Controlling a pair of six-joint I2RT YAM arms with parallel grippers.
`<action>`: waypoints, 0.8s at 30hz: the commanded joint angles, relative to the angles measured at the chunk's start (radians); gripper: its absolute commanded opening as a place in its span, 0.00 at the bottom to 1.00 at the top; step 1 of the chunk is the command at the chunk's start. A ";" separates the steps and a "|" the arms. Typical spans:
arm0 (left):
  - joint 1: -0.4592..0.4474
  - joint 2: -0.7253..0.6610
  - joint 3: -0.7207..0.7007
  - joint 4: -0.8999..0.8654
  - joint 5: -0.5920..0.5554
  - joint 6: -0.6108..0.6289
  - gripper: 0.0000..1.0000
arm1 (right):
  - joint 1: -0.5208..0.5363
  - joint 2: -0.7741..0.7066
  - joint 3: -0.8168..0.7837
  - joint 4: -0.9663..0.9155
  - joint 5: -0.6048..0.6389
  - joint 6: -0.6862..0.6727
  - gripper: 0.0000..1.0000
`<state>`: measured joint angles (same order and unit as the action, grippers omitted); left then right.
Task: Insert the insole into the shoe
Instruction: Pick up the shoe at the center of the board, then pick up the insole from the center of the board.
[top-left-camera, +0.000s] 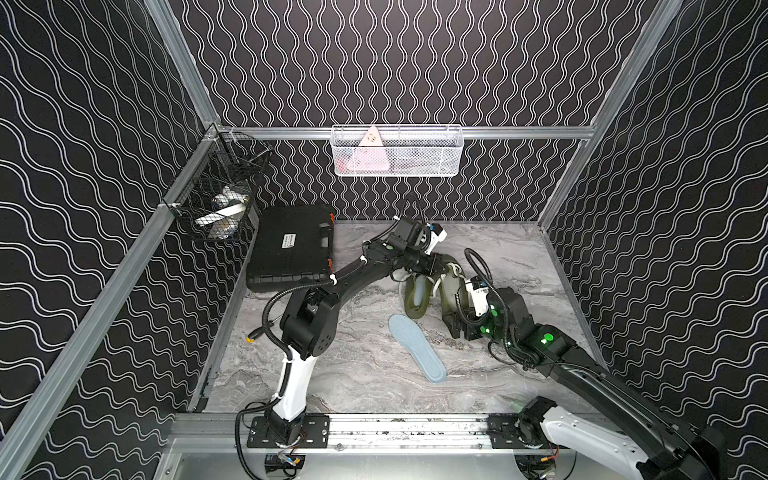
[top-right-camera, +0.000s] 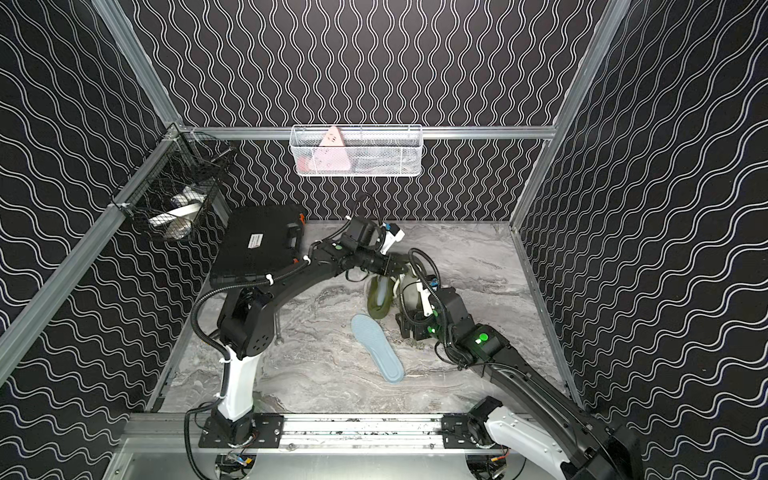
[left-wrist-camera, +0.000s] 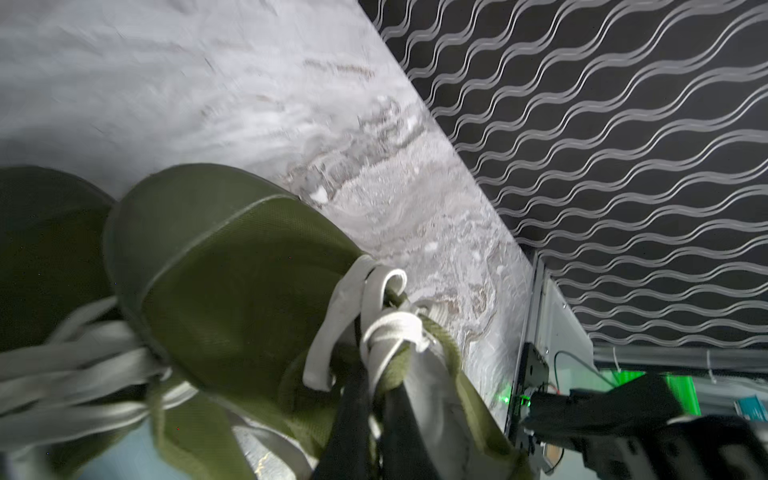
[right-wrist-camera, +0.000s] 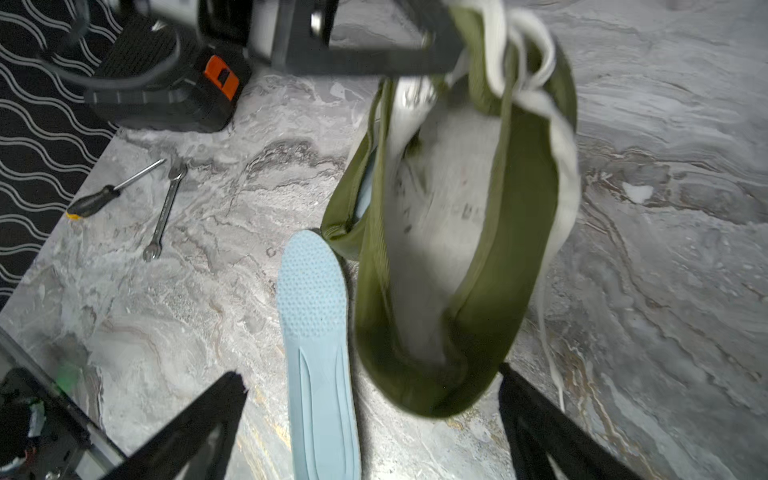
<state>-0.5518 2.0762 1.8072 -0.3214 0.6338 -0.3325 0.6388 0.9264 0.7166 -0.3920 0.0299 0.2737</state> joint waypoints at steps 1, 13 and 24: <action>0.033 -0.058 0.040 -0.009 -0.005 -0.024 0.00 | 0.034 -0.004 -0.009 0.092 0.016 -0.069 0.98; 0.239 -0.310 -0.075 -0.190 -0.128 0.061 0.00 | 0.106 0.153 0.016 0.103 -0.040 -0.187 1.00; 0.499 -0.497 -0.312 -0.230 -0.038 0.098 0.00 | 0.283 0.389 0.008 0.174 0.082 -0.060 1.00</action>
<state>-0.0841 1.6142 1.5192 -0.5728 0.5320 -0.2626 0.8913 1.2751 0.7223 -0.2577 0.0471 0.1783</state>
